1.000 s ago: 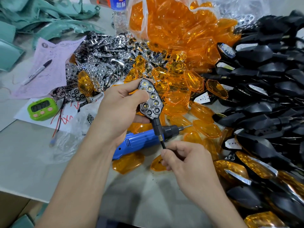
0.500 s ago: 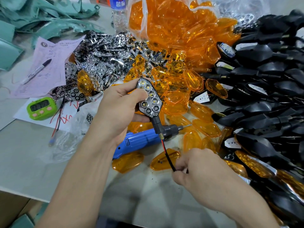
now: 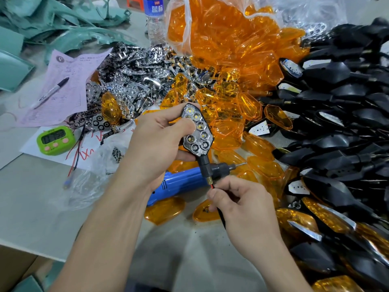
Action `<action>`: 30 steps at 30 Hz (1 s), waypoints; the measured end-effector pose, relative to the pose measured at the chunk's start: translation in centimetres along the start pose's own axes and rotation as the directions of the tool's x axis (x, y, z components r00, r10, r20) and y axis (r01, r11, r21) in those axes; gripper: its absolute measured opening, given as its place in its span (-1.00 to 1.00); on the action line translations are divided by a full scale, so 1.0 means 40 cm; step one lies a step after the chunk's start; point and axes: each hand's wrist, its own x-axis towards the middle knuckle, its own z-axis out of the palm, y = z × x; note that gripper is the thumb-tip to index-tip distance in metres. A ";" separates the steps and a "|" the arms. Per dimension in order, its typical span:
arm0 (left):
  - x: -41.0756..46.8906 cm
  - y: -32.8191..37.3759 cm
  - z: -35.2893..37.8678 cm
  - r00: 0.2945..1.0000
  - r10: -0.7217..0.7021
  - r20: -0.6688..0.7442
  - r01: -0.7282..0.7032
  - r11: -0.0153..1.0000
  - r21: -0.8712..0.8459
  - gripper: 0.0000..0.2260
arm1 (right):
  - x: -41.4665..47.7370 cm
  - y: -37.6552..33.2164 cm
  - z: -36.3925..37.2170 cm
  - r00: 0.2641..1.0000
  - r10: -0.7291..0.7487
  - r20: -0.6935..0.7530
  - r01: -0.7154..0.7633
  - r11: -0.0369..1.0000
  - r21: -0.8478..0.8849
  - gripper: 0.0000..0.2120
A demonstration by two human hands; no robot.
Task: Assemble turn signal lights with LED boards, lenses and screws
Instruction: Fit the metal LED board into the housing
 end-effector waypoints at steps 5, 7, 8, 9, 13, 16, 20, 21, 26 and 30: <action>-0.001 0.001 0.008 1.000 0.013 0.011 -0.014 1.000 0.004 -0.69 | -0.007 0.000 0.013 0.997 0.059 -0.039 -0.059 0.998 0.019 -0.78; -0.001 0.000 0.010 1.000 0.017 0.009 -0.017 1.000 -0.006 -0.69 | -0.009 -0.003 0.014 0.996 0.072 -0.057 -0.071 0.997 0.017 -0.78; -0.002 -0.001 0.011 1.000 0.020 0.008 -0.020 1.000 -0.015 -0.70 | -0.009 -0.005 0.013 0.995 0.073 -0.068 -0.073 0.997 0.010 -0.78; -0.002 -0.001 0.012 1.000 0.024 0.007 -0.024 0.999 -0.025 -0.71 | -0.009 -0.007 0.012 0.994 0.070 -0.081 -0.070 0.998 0.003 -0.77; -0.001 -0.001 0.010 0.999 0.034 -0.006 -0.034 0.997 -0.063 -0.73 | -0.008 -0.017 0.010 0.995 0.063 -0.074 -0.059 0.997 0.050 -0.77; 0.002 0.002 0.007 0.999 0.045 0.005 -0.045 0.997 -0.061 -0.73 | -0.010 -0.019 0.014 0.996 0.059 -0.070 -0.051 0.992 0.112 -0.77; 0.004 0.002 0.005 0.999 0.035 0.019 -0.034 0.999 -0.042 -0.74 | -0.010 -0.016 0.021 0.996 0.065 -0.066 -0.054 0.986 0.157 -0.76; 0.005 0.001 0.005 0.999 0.032 0.019 -0.031 0.999 -0.036 -0.75 | -0.010 -0.016 0.024 0.996 0.065 -0.069 -0.053 0.985 0.162 -0.76; 0.004 -0.001 0.006 0.999 0.033 0.024 -0.032 0.999 -0.036 -0.76 | -0.008 -0.009 0.033 0.995 0.048 -0.092 -0.033 0.986 0.161 -0.72; 0.008 0.001 0.002 0.999 0.013 0.032 -0.012 0.999 -0.046 -0.78 | -0.001 -0.007 0.034 0.995 0.025 -0.094 -0.010 0.988 0.154 -0.76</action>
